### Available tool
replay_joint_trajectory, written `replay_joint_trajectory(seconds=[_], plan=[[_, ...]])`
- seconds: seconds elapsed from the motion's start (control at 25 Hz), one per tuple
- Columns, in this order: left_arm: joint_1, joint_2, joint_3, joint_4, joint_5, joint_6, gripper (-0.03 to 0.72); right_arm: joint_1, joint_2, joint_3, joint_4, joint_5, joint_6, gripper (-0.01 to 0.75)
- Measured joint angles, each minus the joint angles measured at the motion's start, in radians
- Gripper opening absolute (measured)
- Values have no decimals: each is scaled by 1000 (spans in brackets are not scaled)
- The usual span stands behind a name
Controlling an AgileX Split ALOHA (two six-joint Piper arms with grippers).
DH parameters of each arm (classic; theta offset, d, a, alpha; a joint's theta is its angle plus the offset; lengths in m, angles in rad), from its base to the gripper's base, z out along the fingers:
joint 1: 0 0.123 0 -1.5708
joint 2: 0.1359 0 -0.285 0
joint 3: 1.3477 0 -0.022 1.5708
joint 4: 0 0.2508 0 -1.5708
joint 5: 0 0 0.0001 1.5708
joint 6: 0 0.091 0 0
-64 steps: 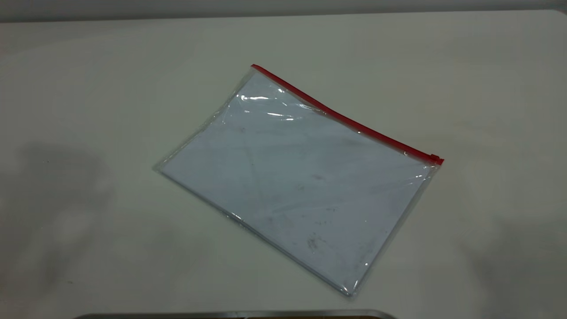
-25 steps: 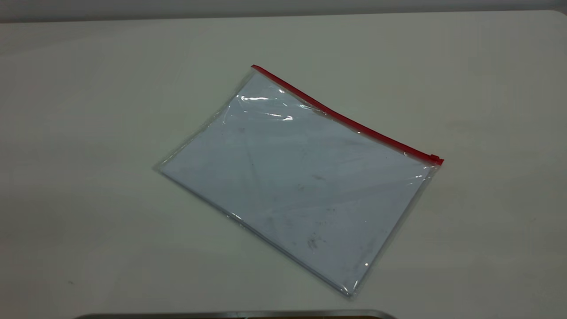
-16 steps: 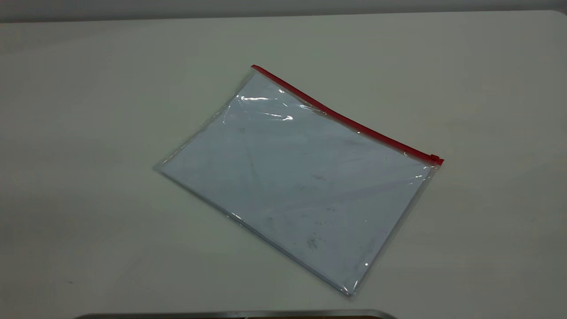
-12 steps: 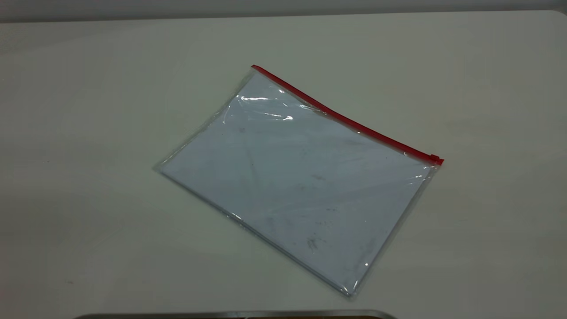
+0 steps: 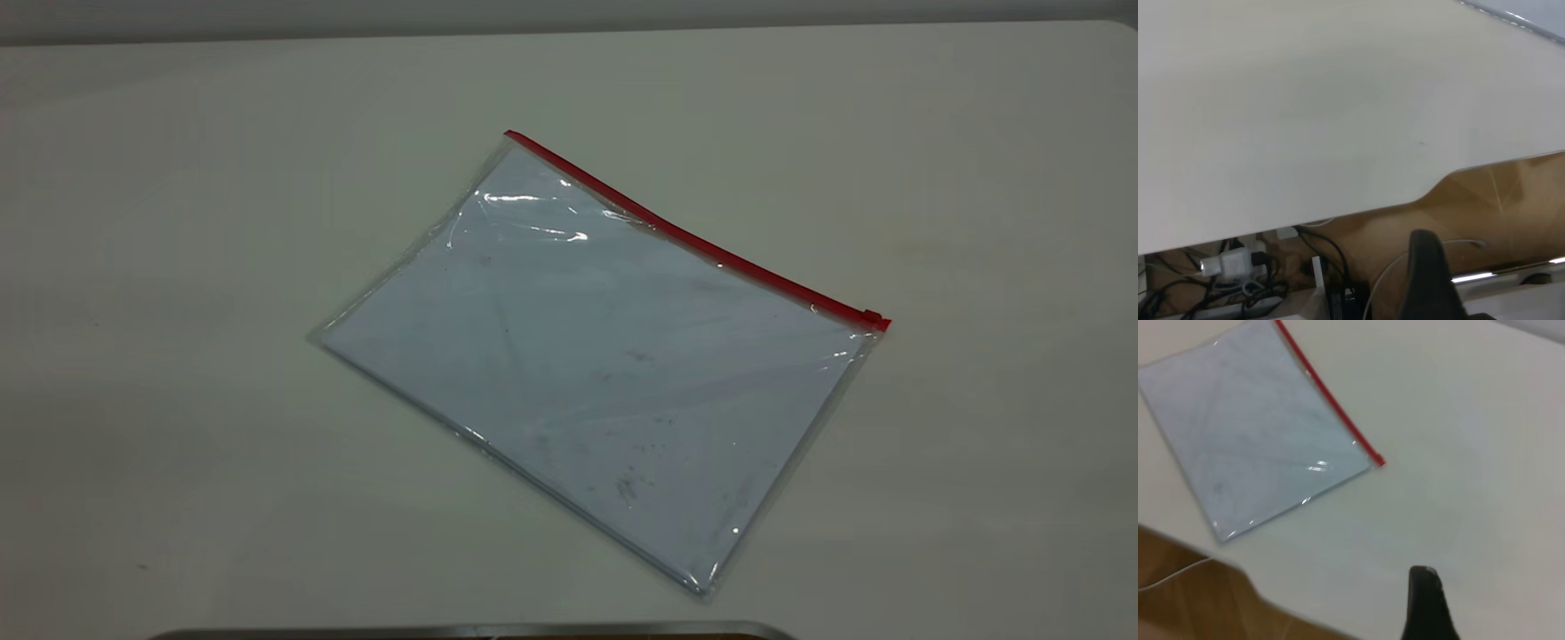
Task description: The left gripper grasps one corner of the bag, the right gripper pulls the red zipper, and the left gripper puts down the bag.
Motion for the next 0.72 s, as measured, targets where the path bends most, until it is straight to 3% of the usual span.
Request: replay_joint_trajectory(seconds=[0.72], plan=[[0,0,1,0,0,0,567,0,0,29,-74,-61,89,514]])
